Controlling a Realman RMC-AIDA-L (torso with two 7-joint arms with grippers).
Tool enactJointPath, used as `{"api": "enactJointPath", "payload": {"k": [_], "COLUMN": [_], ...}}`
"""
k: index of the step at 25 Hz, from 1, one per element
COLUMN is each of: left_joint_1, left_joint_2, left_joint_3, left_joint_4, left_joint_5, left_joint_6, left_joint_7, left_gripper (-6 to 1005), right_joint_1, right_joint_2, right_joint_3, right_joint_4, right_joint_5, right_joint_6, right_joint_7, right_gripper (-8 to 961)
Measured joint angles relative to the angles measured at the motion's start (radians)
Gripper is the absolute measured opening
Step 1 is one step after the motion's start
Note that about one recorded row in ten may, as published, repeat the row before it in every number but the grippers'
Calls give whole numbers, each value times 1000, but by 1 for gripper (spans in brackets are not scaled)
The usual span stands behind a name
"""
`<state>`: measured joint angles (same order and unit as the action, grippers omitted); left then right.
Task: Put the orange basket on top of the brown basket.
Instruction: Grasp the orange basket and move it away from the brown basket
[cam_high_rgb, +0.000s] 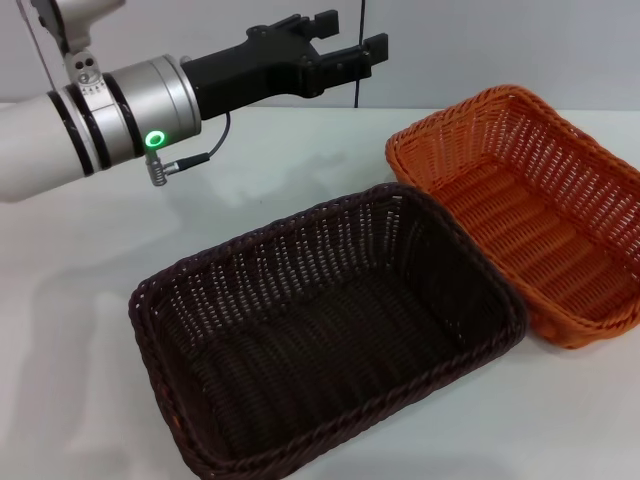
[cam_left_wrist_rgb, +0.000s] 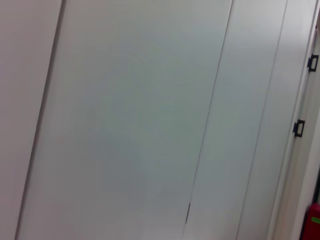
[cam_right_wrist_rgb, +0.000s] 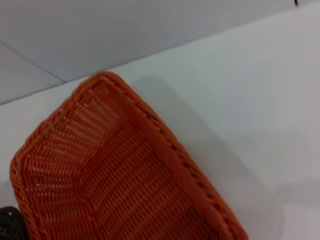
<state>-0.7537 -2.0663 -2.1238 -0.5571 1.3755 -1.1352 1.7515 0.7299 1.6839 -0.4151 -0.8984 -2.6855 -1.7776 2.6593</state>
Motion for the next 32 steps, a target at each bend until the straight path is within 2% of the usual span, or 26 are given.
{"api": "enactJointPath", "payload": {"k": [2,5,12,20,21,23,24,25,32], "left_joint_1": [-13,-23,-48,-66,-69,-75,-78,-78,-93], "left_joint_2": [-1,-1,0,0,0,0,-1,-1,-3], "left_joint_3": [0,1,3,8,10,15,18,18,27], "left_joint_4": [11,20,25,29,30,37,40,40,49], "left_joint_5": [-4,-8,-9,-9,-9,-9,-9,-9,-11], "left_joint_6": [20,27,44,66,72,96,105,105,133], "left_joint_7": [0,0,-4,-1,0,0,0,0,0], "left_gripper": [851,849,847,844,844,843,843,843,843], "right_joint_1": [-15,-23,-21,-2,-2,-3,-3,-3,3], "right_joint_2": [11,16,17,18,18,-3,-3,-17,-22], "right_joint_3": [8,10,25,23,24,27,27,28,12], "right_joint_4": [5,8,102,154,161,210,210,232,263], "right_joint_5": [6,13,44,55,68,129,129,144,140], "right_joint_6": [-1,-4,-14,-40,-48,-64,-64,-65,-72], "right_joint_7": [54,83,135,147,149,151,151,151,151], "right_gripper": [612,607,596,582,581,577,576,574,562]}}
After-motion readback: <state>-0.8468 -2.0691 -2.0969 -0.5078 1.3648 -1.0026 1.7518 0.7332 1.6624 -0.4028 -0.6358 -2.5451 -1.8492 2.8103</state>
